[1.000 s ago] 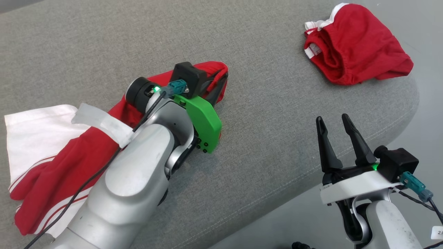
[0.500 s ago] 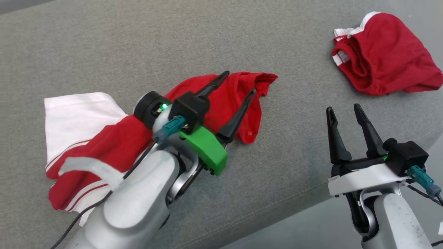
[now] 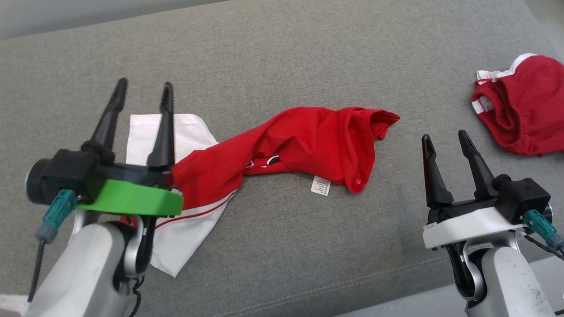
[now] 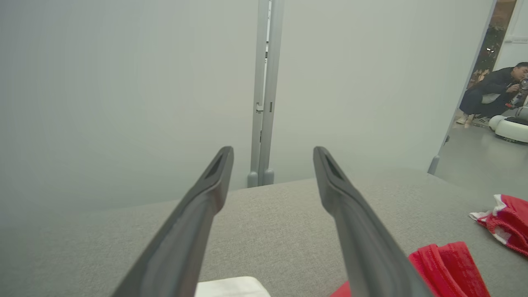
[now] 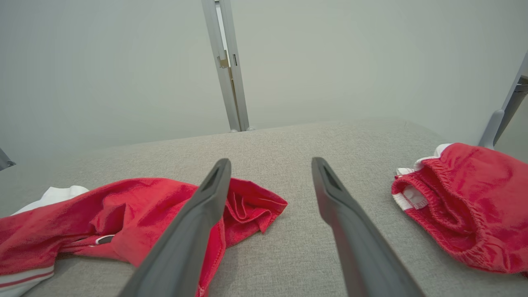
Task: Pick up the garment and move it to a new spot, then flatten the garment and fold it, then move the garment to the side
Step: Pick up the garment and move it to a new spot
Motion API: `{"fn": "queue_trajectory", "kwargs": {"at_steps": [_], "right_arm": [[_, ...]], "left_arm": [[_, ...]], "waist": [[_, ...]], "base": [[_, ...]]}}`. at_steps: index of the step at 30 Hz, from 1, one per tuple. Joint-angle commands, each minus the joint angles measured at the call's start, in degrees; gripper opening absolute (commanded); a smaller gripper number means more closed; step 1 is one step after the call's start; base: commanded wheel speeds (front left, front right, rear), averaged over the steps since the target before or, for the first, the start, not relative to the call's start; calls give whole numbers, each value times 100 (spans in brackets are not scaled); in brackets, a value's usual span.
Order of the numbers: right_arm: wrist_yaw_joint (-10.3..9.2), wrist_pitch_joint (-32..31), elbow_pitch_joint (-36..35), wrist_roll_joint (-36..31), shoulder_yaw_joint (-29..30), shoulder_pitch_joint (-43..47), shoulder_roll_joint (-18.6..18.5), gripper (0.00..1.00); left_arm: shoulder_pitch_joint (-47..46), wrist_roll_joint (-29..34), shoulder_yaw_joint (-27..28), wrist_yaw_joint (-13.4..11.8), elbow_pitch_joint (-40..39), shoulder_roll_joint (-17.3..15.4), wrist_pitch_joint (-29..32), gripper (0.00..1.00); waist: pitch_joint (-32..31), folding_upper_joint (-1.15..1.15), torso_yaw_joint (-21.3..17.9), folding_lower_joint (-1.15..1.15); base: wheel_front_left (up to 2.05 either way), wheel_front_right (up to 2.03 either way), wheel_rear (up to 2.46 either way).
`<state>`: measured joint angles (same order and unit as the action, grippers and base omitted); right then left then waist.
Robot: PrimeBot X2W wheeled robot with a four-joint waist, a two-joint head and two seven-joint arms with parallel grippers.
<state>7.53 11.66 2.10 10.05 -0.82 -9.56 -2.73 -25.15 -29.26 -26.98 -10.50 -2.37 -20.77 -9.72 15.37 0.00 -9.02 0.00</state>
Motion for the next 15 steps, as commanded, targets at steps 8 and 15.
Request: {"fn": "queue_trajectory", "kwargs": {"at_steps": [8, 15], "right_arm": [[-8, -152, -14, -207, -131, 214, -16, 100], [-8, -223, 38, -250, -231, 451, -17, 100]], "left_arm": [[1222, -143, 977, -537, -331, -500, -452, 100], [2170, -31, 1363, -489, -409, -481, -557, 100]], "waist": [[-554, 0, 546, 0], [-891, 0, 678, 0]], "base": [[0, 0, 0], [0, 0, 0]]}}
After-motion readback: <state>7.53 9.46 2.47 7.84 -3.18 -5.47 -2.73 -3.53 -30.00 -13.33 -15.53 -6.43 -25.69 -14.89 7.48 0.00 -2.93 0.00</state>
